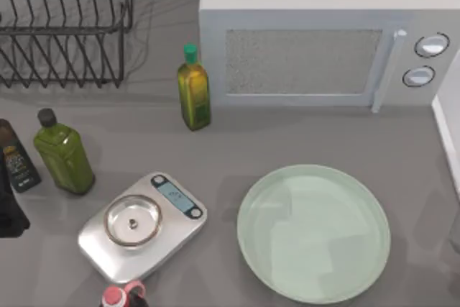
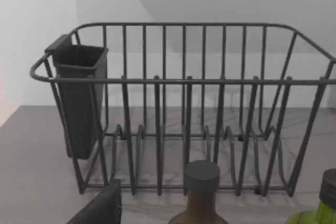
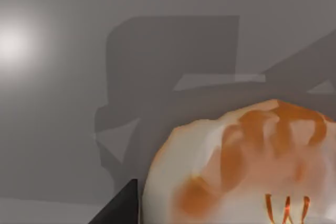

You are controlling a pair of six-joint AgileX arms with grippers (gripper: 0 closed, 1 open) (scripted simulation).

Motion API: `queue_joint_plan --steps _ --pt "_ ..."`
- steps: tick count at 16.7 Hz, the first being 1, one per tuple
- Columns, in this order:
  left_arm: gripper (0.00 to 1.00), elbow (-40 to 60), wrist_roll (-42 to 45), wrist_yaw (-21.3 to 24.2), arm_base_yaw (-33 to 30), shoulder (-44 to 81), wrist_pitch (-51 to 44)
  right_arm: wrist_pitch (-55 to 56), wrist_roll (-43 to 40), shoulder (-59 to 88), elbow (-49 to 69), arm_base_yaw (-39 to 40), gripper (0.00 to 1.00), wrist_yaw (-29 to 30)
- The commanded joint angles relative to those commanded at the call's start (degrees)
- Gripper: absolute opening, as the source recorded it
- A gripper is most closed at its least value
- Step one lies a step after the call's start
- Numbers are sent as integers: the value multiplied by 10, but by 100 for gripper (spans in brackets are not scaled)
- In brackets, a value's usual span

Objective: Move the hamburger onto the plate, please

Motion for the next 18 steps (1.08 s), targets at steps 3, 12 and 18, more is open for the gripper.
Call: queue_joint_plan --steps 3,12,18 --pt "100 0 0 0 0 0 0 0 0 0 0 0 0 0" --pt "100 0 0 0 0 0 0 -87 7 -48 49 0 0 -4" --pt "100 0 0 0 0 0 0 -267 4 -105 150 -3 0 -4"
